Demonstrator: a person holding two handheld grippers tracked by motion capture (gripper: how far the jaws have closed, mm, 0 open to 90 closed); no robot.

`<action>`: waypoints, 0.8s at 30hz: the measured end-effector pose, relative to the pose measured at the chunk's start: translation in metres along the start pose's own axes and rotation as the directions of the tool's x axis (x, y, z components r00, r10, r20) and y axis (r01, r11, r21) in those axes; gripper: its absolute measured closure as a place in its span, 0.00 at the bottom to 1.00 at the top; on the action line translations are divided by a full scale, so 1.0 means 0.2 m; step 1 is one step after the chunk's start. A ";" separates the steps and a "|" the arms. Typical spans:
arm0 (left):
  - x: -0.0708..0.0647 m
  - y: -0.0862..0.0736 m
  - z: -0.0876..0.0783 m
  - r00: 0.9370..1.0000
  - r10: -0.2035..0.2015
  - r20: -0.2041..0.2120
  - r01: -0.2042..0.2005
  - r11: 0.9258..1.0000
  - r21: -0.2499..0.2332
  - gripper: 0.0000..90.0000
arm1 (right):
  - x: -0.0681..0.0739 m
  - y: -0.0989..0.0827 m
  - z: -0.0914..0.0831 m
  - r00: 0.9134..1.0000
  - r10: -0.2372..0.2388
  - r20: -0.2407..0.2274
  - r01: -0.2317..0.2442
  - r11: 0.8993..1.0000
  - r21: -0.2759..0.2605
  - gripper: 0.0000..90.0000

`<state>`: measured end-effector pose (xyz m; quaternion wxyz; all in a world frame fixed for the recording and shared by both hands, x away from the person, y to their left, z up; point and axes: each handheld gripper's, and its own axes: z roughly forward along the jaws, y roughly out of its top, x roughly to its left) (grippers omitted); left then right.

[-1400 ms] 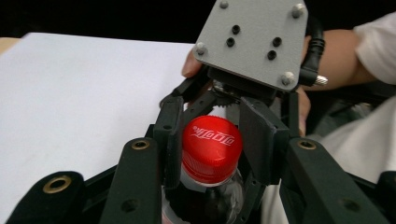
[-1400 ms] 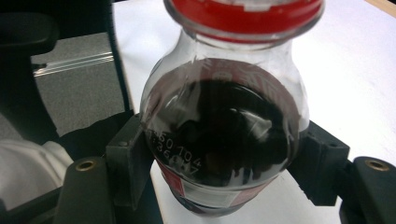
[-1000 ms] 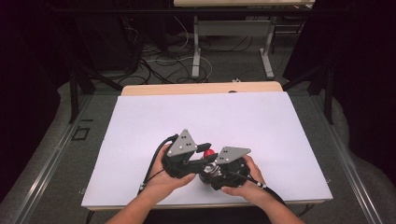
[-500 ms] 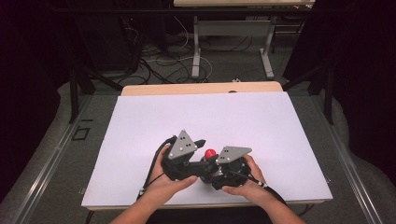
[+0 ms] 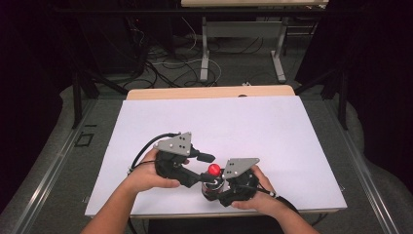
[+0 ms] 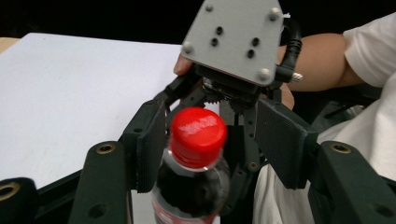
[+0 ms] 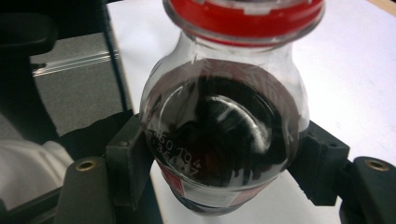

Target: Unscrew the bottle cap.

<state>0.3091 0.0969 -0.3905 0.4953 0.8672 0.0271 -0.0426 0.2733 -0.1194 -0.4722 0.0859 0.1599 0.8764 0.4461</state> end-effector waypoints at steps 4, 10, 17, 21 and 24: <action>0.03 -0.02 0.02 0.998 0.016 0.066 -0.017 1.000 0.004 0.58 | 0.02 0.00 0.01 1.000 -0.015 -0.023 0.015 1.000 0.006 0.34; 0.03 -0.03 0.04 0.996 0.027 0.086 -0.028 1.000 0.009 0.67 | 0.03 0.00 0.02 0.999 -0.021 -0.037 0.022 1.000 0.014 0.34; -0.02 -0.04 0.06 0.998 -0.010 -0.061 0.009 1.000 -0.012 0.68 | 0.00 -0.01 0.02 1.000 0.011 0.011 -0.011 1.000 0.022 0.34; -0.06 -0.03 0.09 0.979 -0.067 -0.190 0.061 0.997 -0.040 0.68 | -0.02 -0.01 0.01 0.998 0.038 0.045 -0.039 0.999 0.023 0.34; -0.11 -0.02 0.13 0.947 -0.119 -0.299 0.106 0.993 -0.059 0.68 | -0.03 -0.01 0.01 0.994 0.071 0.083 -0.073 0.997 0.024 0.34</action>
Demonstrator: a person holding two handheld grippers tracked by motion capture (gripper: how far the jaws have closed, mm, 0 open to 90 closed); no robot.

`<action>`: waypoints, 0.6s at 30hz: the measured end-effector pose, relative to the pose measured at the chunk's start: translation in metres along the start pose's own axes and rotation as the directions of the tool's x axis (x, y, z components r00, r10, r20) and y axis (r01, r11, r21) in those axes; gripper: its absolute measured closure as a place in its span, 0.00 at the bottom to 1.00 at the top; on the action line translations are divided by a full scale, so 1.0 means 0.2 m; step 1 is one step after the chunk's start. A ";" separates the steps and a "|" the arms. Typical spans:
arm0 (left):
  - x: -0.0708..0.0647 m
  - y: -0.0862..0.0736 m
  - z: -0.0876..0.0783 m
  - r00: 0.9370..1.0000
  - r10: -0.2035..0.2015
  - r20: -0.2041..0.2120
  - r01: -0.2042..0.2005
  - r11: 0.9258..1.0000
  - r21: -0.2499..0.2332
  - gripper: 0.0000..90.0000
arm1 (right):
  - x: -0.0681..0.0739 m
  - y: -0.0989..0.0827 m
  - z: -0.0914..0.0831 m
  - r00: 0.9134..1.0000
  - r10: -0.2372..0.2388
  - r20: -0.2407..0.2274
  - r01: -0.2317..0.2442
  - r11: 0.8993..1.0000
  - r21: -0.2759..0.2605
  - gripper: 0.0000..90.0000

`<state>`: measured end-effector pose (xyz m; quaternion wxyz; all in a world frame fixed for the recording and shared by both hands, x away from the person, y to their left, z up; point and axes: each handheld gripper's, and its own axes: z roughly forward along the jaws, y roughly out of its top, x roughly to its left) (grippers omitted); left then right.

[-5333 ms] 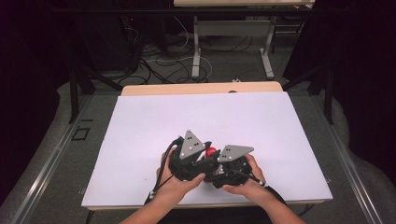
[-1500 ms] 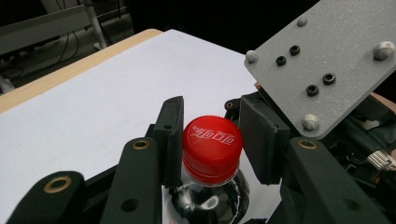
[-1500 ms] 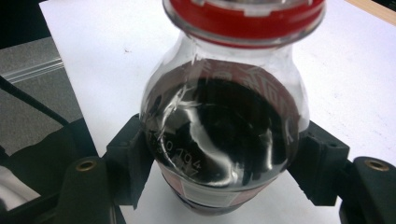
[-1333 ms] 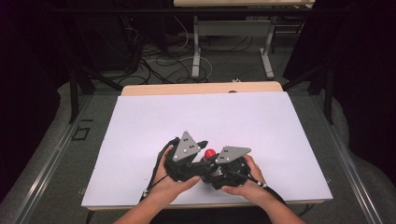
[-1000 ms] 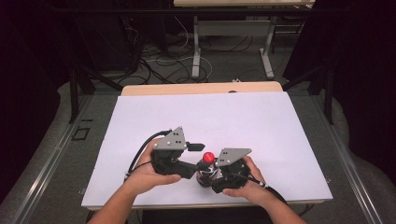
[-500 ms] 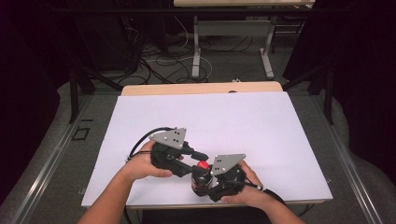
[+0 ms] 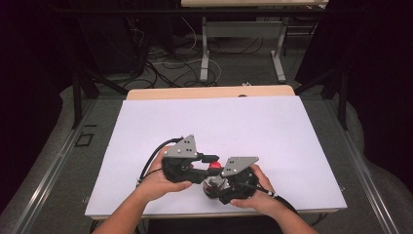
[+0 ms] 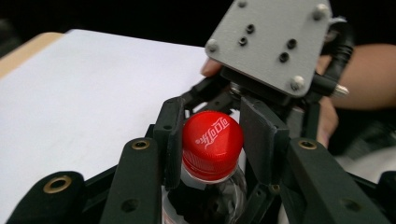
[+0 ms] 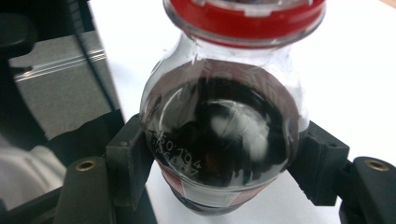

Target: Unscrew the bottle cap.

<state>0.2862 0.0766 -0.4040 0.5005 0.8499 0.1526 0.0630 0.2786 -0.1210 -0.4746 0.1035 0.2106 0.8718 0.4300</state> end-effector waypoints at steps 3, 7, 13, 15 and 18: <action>-0.06 0.01 0.03 0.992 -0.036 -0.125 0.037 0.999 0.006 0.68 | -0.01 0.00 0.00 0.999 0.014 0.040 -0.014 1.000 0.006 0.34; -0.12 0.01 0.07 0.962 -0.121 -0.245 0.117 0.993 -0.030 0.68 | -0.02 -0.01 0.01 0.997 0.028 0.067 -0.029 1.000 0.011 0.34; -0.15 0.02 0.09 0.940 -0.151 -0.306 0.146 0.988 -0.040 0.68 | -0.04 -0.01 0.00 0.995 0.036 0.089 -0.037 0.999 0.011 0.34; -0.15 0.03 0.09 0.943 -0.160 -0.293 0.152 0.987 -0.049 0.68 | -0.04 -0.01 0.00 0.996 0.031 0.086 -0.032 0.999 0.013 0.34; -0.13 0.03 0.08 0.952 -0.159 -0.263 0.150 0.987 -0.053 0.63 | -0.04 -0.01 -0.01 0.996 0.036 0.082 -0.037 0.999 0.011 0.34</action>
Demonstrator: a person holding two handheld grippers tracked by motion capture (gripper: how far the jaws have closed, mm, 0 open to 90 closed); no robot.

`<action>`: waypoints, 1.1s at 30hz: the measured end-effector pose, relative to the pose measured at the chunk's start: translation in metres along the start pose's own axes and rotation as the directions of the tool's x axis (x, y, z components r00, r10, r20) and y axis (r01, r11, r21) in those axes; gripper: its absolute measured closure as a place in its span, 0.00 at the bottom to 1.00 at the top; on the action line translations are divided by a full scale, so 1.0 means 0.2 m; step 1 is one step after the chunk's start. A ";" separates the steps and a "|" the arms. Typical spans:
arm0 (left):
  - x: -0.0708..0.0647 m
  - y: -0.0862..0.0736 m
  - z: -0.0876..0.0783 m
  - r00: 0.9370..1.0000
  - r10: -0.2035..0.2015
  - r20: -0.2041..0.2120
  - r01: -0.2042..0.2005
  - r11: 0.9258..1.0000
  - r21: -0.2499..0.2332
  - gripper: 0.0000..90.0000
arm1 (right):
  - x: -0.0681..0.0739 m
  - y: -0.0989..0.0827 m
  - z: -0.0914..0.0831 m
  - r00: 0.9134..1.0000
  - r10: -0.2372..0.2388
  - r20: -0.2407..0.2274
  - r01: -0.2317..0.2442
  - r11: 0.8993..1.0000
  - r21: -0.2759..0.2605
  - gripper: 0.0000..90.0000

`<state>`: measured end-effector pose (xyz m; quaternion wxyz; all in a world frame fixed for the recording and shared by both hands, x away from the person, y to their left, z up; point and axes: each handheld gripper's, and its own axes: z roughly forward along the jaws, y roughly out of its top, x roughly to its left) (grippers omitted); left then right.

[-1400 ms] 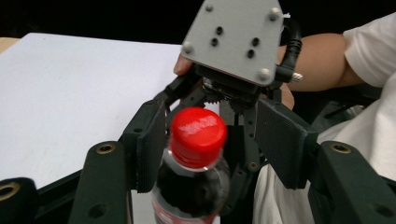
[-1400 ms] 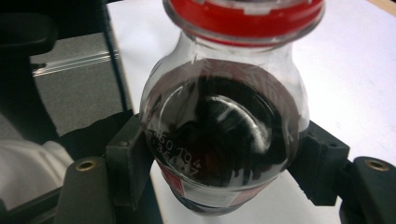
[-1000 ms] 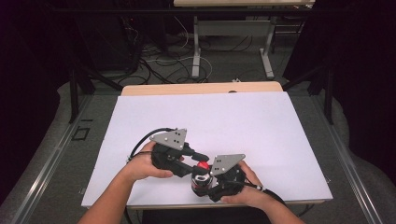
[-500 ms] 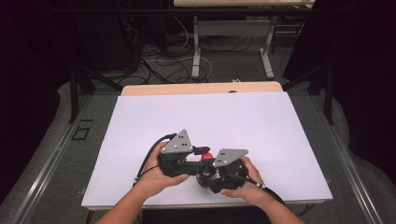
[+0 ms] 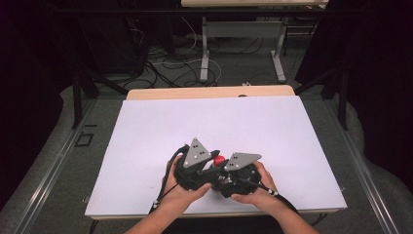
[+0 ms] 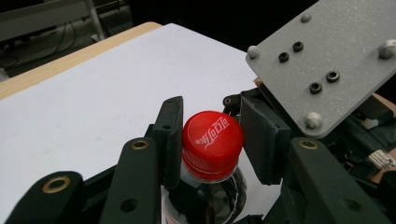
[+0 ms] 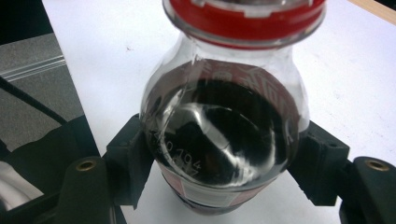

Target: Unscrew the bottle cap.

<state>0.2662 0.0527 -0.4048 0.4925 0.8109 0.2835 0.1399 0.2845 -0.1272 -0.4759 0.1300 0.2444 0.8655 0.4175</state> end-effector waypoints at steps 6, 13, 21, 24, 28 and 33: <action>0.09 0.03 -0.07 0.997 0.027 0.075 -0.027 1.000 0.005 0.46 | -0.01 0.00 -0.01 1.000 -0.003 -0.031 0.003 1.000 -0.014 0.34; 0.19 0.06 -0.11 0.917 0.232 0.324 -0.259 0.965 0.042 0.49 | 0.02 0.01 -0.02 0.994 -0.059 -0.090 0.056 0.998 -0.029 0.34; 0.26 0.06 -0.09 0.823 0.290 0.488 -0.327 0.945 -0.011 0.61 | 0.06 0.01 -0.02 0.982 -0.105 -0.157 0.099 0.994 -0.044 0.34; 0.27 0.05 -0.07 0.792 0.289 0.538 -0.338 0.941 -0.008 0.65 | 0.07 0.01 -0.01 0.977 -0.120 -0.173 0.115 0.993 -0.042 0.34; 0.26 0.05 -0.05 0.787 0.282 0.548 -0.330 0.944 -0.012 0.67 | 0.08 0.01 -0.01 0.975 -0.124 -0.185 0.118 0.992 -0.043 0.34; 0.25 0.03 -0.04 0.837 0.245 0.490 -0.273 0.962 -0.015 0.68 | 0.06 0.01 -0.01 0.980 -0.108 -0.167 0.102 0.994 -0.042 0.34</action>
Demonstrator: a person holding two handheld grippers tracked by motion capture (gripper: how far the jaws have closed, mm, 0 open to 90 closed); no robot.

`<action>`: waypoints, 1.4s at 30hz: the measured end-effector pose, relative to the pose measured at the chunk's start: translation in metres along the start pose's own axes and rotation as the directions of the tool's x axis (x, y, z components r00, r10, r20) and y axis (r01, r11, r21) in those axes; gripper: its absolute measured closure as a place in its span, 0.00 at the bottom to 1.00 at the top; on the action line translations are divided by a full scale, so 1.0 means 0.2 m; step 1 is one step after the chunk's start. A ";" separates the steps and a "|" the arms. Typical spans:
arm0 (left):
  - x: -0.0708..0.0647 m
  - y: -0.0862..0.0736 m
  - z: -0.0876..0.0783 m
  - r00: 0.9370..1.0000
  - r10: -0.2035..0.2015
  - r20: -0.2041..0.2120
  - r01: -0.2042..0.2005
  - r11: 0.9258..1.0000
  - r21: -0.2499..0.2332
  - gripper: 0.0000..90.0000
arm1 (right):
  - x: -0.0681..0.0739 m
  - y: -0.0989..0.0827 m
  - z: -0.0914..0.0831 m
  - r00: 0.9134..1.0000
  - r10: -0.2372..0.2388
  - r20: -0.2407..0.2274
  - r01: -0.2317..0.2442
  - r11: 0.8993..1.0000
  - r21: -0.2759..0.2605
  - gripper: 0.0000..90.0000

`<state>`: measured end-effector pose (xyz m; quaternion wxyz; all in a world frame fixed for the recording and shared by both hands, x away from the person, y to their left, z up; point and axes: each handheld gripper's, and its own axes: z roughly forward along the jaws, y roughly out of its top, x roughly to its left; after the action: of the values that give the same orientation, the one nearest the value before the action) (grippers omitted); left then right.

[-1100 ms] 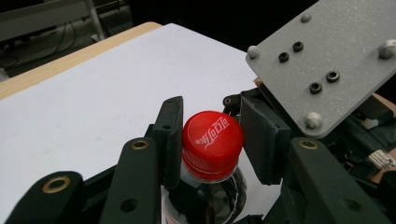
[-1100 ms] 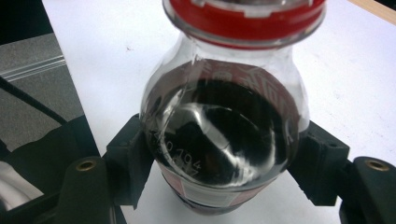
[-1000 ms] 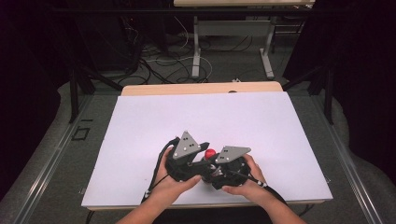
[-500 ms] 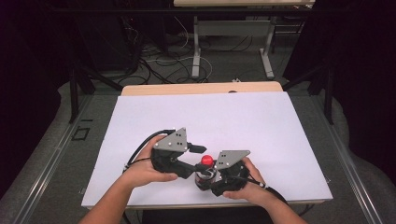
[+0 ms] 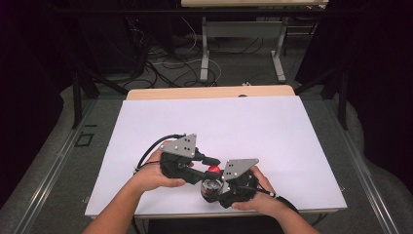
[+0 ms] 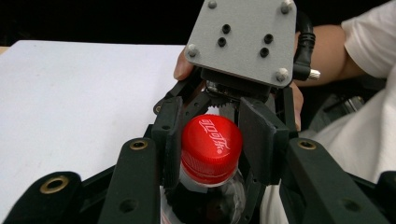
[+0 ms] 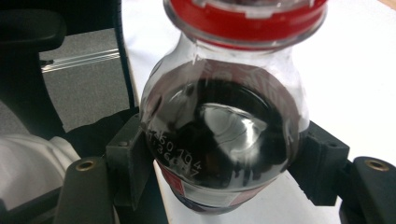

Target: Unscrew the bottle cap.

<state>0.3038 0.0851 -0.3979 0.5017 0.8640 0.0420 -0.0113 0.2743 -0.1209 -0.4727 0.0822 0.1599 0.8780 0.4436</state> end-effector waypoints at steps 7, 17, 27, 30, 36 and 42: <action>-0.08 0.01 0.06 0.959 -0.132 -0.251 0.127 0.991 -0.037 0.68 | -0.04 -0.01 0.01 0.993 0.091 0.071 -0.092 0.996 0.013 0.34; -0.23 0.05 0.19 0.802 -0.222 -0.555 0.199 0.975 -0.102 0.68 | -0.06 -0.01 0.01 0.976 0.123 0.177 -0.127 0.992 0.012 0.34; -0.20 0.04 0.12 0.838 -0.243 -0.488 0.210 0.970 -0.123 0.54 | -0.07 -0.02 -0.01 0.978 0.138 0.156 -0.139 0.990 -0.002 0.34; -0.19 0.04 0.07 0.870 -0.236 -0.433 0.202 0.972 -0.124 0.47 | -0.07 -0.01 -0.01 0.982 0.122 0.145 -0.123 0.992 -0.005 0.34; -0.11 0.06 -0.02 0.960 -0.116 -0.255 0.116 0.993 -0.016 0.45 | -0.05 -0.01 -0.01 0.989 0.090 0.115 -0.089 0.996 -0.016 0.34; -0.04 0.03 -0.06 0.994 0.004 -0.110 0.002 0.999 0.055 0.45 | -0.01 0.00 -0.01 0.996 0.051 0.068 -0.050 0.999 -0.019 0.34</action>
<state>0.2969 0.0926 -0.3863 0.4748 0.8767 0.0690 0.0355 0.2765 -0.1224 -0.4711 0.1023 0.1966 0.8664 0.4474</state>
